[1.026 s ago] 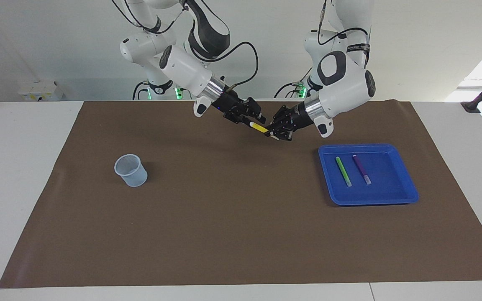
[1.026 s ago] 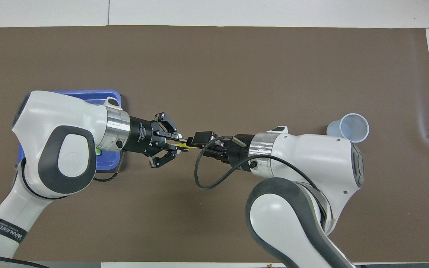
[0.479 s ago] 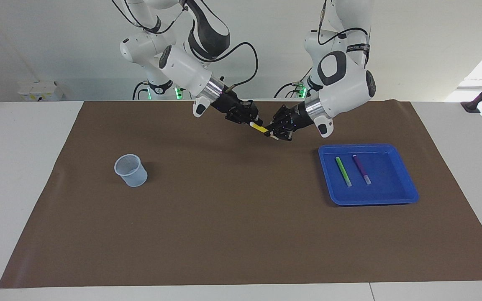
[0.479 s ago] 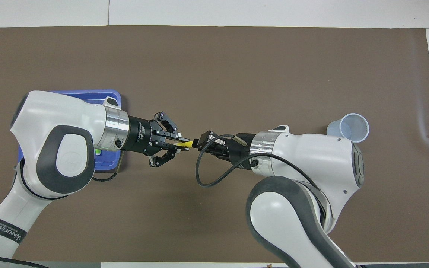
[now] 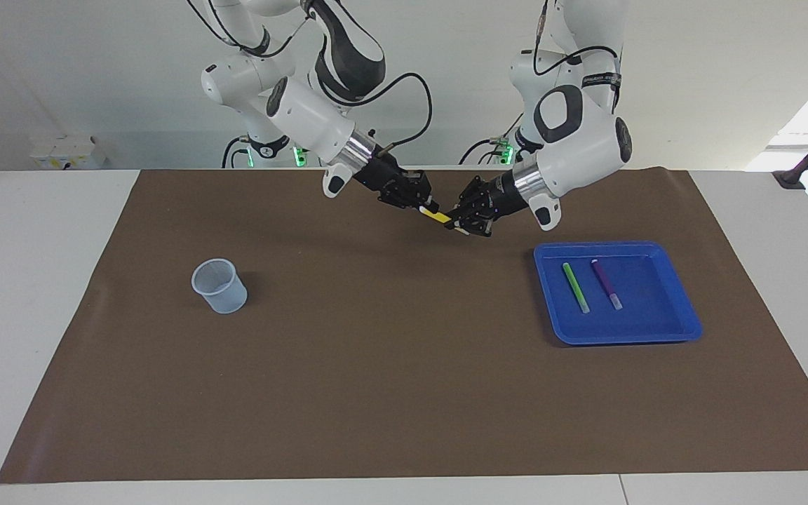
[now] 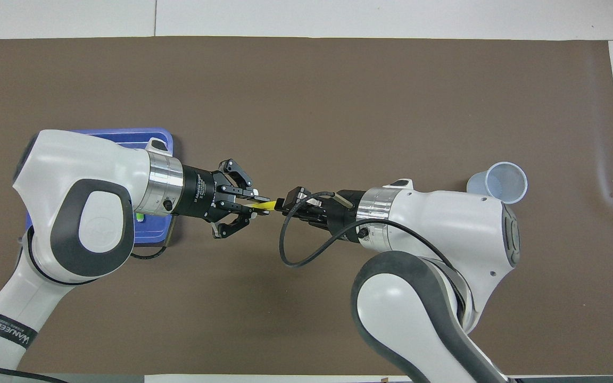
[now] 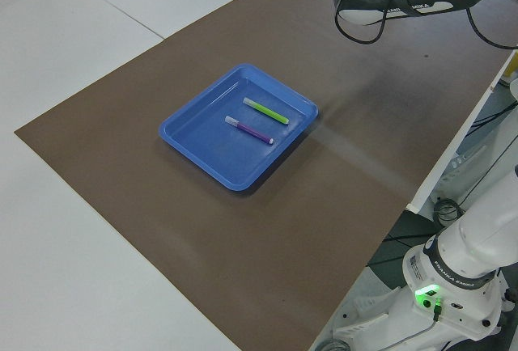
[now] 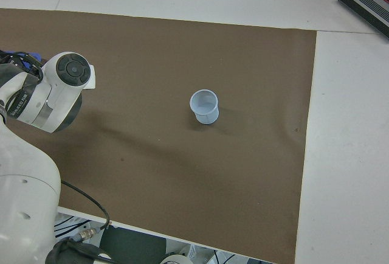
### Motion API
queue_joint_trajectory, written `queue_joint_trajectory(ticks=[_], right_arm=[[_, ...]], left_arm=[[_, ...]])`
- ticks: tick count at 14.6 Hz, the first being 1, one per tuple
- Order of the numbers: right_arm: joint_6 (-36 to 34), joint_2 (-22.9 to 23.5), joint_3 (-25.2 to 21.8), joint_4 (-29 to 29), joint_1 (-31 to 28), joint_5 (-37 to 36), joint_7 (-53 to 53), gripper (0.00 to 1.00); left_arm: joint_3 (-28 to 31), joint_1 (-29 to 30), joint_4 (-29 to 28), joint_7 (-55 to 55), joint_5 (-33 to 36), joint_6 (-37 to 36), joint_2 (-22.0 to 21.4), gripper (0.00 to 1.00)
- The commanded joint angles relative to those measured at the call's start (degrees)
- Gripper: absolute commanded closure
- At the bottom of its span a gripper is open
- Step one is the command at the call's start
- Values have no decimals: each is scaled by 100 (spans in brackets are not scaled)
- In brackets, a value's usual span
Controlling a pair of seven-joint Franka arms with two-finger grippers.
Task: Transfer and insert pens with both arms
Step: 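Close the right gripper on the yellow pen and open the left gripper, then carry the yellow pen to the cup while the left gripper returns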
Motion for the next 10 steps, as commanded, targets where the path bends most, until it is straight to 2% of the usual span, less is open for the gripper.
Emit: queue_joint_trajectory(ticks=[1, 4, 6, 8, 10], right_arm=[[-16, 26, 15, 61, -7, 26, 4, 100], [-497, 8, -12, 123, -200, -595, -14, 100], [-1252, -9, -12, 394, -577, -1525, -14, 100], [-2165, -1, -3, 798, -937, -2798, -40, 100], [-3079, 8, -12, 1193, -1341, -3855, -511, 100]], left_arm=[[37, -92, -193, -64, -100, 110, -233, 0], [45, -101, -184, -29, -92, 189, -251, 0], [54, -92, -167, 24, -39, 276, -242, 0], [63, -74, -158, 233, 75, 382, -233, 0], [63, -22, -202, 698, 460, 382, -242, 0]])
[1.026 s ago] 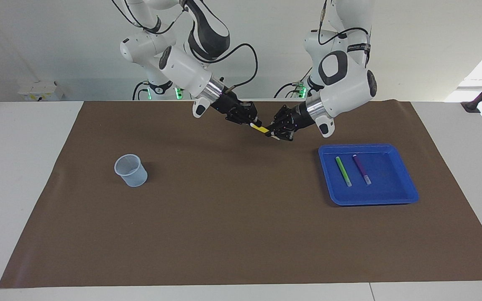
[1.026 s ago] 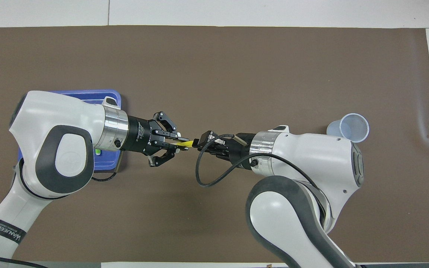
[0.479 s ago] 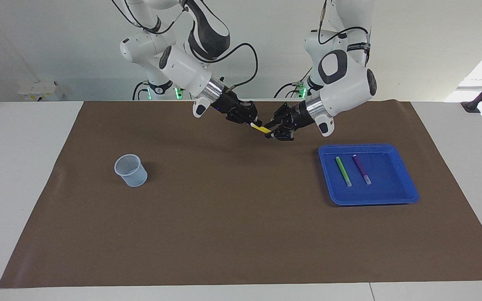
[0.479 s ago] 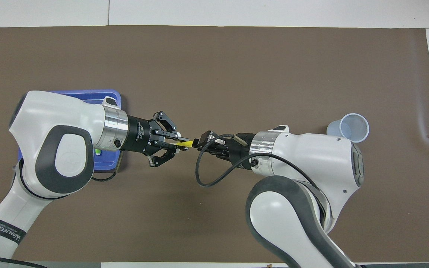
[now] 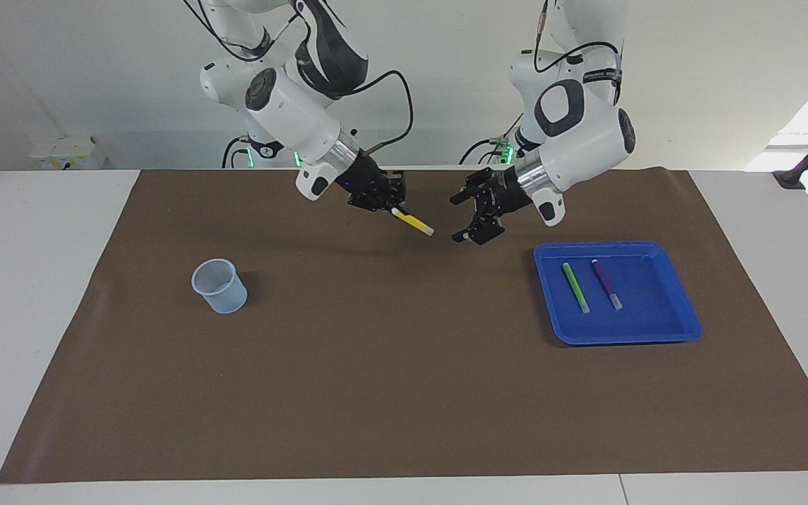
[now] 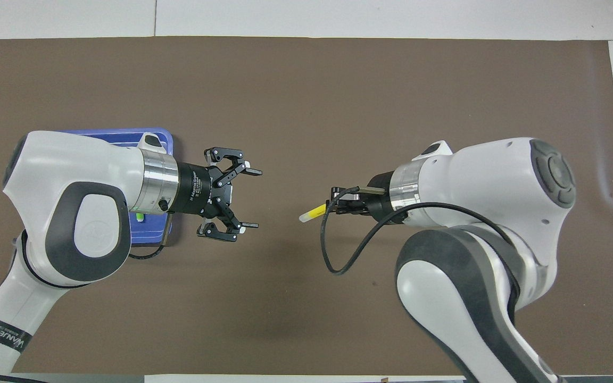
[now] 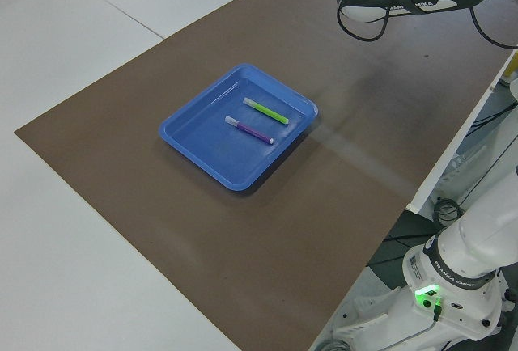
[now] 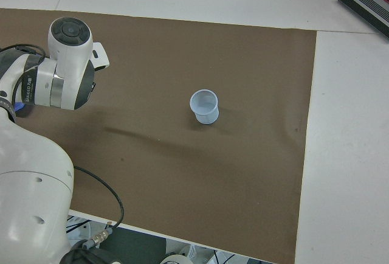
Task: Transfer and insert pens with both arms
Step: 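Carry the yellow pen to the cup while the left gripper returns, then insert the yellow pen into the cup while the left gripper grasps purple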
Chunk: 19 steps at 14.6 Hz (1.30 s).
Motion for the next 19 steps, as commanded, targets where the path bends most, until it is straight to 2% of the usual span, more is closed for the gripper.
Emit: queue_joint_trajectory(ticks=[1, 4, 6, 8, 10, 12, 16, 19], right_arm=[[-1066, 49, 31, 608, -569, -1138, -744, 100], [-2157, 41, 22, 1136, -1290, -2210, -1920, 100], [-2291, 41, 22, 1173, -1564, -3018, -2940, 100], [-2090, 14, 22, 1007, -1766, -3583, -3444, 100], [-1818, -82, 22, 613, -1933, -3620, -3472, 100], [-1160, -126, 22, 164, -2179, -3620, -3673, 100], [-754, -82, 22, -180, -2355, -3620, -3753, 100], [-579, -91, 22, -408, -2461, -3594, -3753, 100]], left_arm=[[56, -6, -216, 691, 483, 106, -151, 0], [56, 292, -243, 1788, 1125, 18, -151, 0], [64, 397, -313, 2693, 1624, 18, -117, 0], [82, 591, -322, 3747, 2188, 18, -55, 0], [82, 1055, -322, 4766, 2374, 18, 41, 0], [82, 1328, -287, 5621, 2838, 44, 173, 0], [82, 1838, -147, 7282, 3787, 264, 507, 0], [82, 2067, -129, 7952, 4543, 720, 797, 0]])
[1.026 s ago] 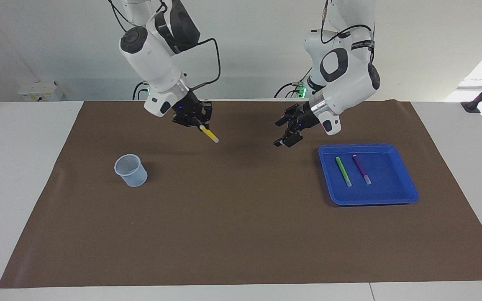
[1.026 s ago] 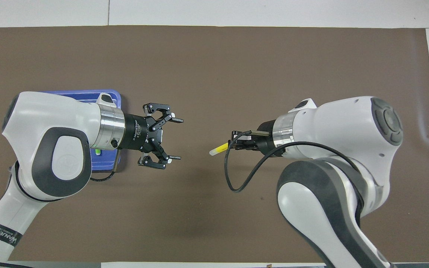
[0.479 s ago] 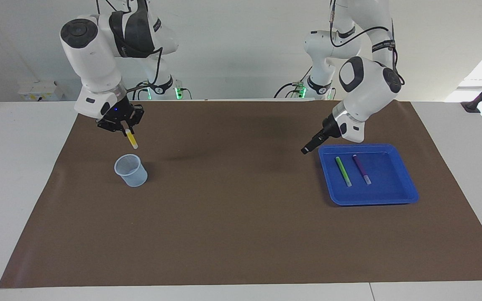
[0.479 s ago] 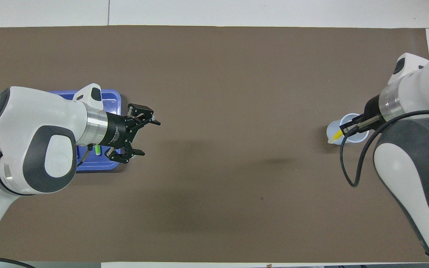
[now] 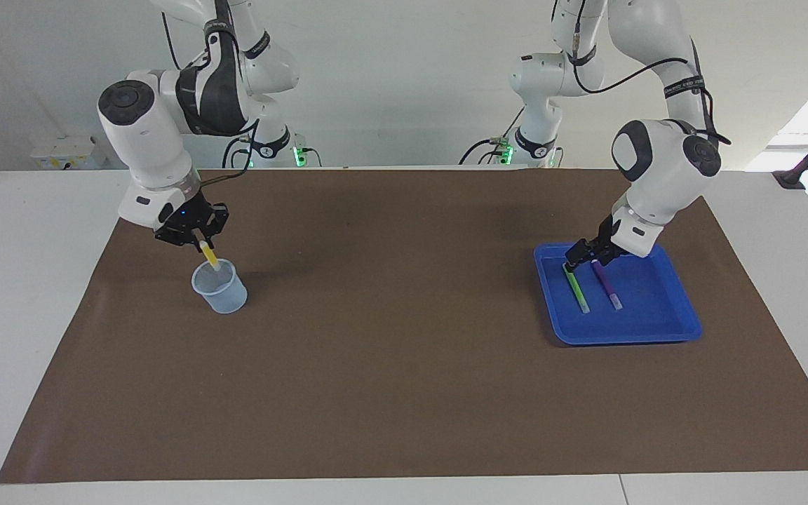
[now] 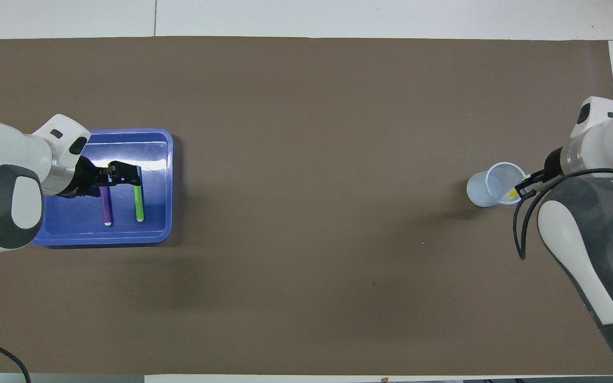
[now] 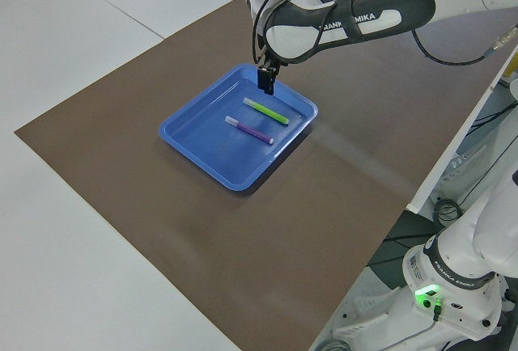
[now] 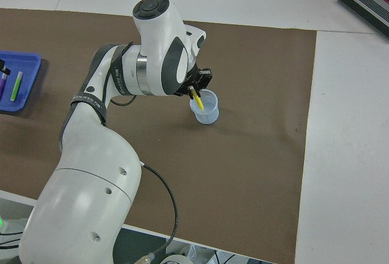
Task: Transfer and insert pens with both arms
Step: 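Insert the yellow pen into the cup while the left gripper grasps purple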
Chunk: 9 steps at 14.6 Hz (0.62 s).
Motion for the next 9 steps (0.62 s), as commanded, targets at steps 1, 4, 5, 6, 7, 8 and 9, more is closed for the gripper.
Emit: queue_joint_trajectory(ticks=[1, 4, 5, 6, 7, 8, 9], right_arm=[[301, -131, 71, -352, -218, -65, -119, 100], [380, -149, 80, -406, -228, -38, -110, 100], [494, -140, 80, -406, -201, -38, -110, 100], [565, -131, 80, -406, -201, -30, -101, 100], [617, -122, 80, -406, -158, -21, -66, 100], [670, -122, 80, -406, -149, 23, -83, 100], [679, -122, 80, -423, -175, 128, -118, 100]], left_arm=[[-44, 201, 98, 560, 562, 465, 349, 0], [-44, 307, 98, 841, 835, 791, 586, 4], [-44, 316, 98, 947, 906, 905, 691, 6], [-44, 394, 80, 1009, 950, 1028, 762, 9], [-44, 464, 80, 1036, 950, 1142, 858, 12], [-44, 465, 71, 1045, 950, 1187, 903, 15], [-44, 465, 71, 1045, 950, 1240, 964, 17]])
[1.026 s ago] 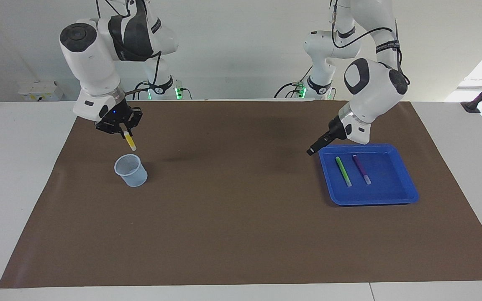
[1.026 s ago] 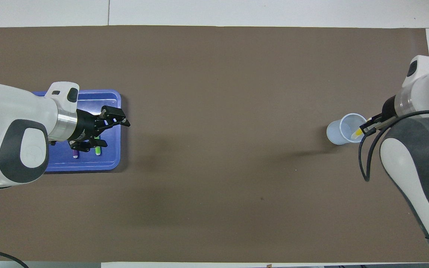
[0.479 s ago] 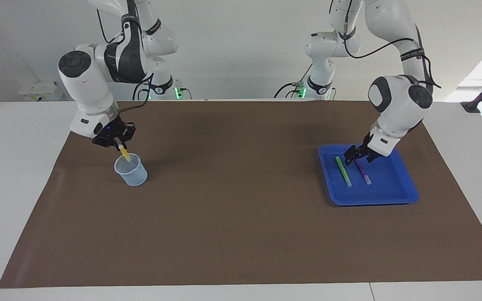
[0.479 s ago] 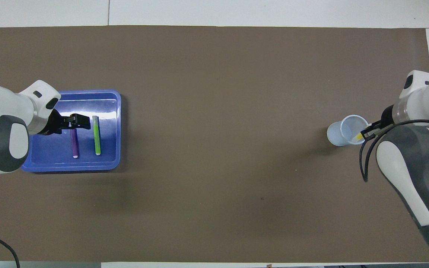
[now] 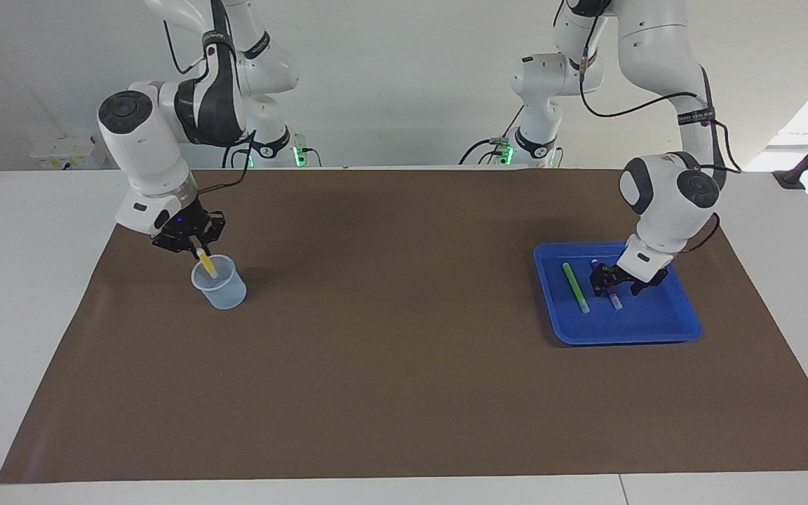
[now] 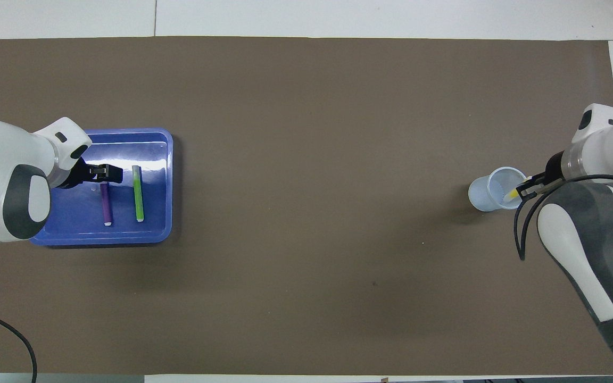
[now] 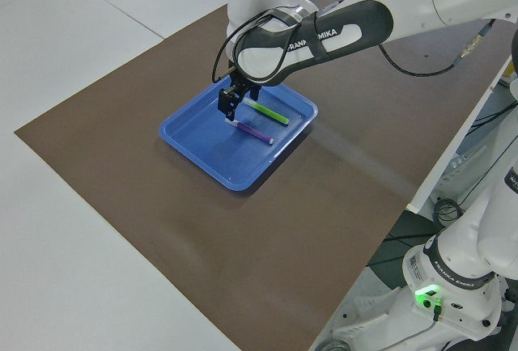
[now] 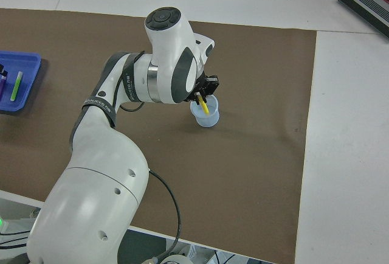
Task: Transfer and insert pens with both arms
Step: 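Insert the yellow pen into the cup while the left gripper grasps purple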
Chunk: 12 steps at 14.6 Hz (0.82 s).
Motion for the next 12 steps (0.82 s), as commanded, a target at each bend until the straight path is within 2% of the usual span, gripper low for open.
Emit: queue_joint_trajectory(ticks=[1, 2, 4, 5, 9, 10, 12], right_arm=[[150, -143, 29, -236, -75, 163, -188, 100], [228, -187, 29, -376, -66, 189, -197, 100], [579, -205, 29, -649, -153, 356, -310, 100], [598, -179, 29, -694, -293, 539, -538, 100], [642, -187, 20, -931, -426, 805, -768, 100], [764, -205, 20, -1010, -496, 805, -821, 100], [800, -213, 20, -1037, -471, 805, -830, 100]], left_arm=[[-43, 107, 57, 95, 124, 211, 186, 19], [-43, 116, 40, 95, 124, 203, 186, 19], [-43, 116, 40, 86, 124, 159, 177, 28], [-43, 116, 31, 78, 124, 132, 177, 37], [-51, 107, 57, 60, 124, 53, 177, 95], [-51, 107, 57, 60, 124, 44, 177, 100], [-51, 116, 83, 60, 124, 9, 177, 100]])
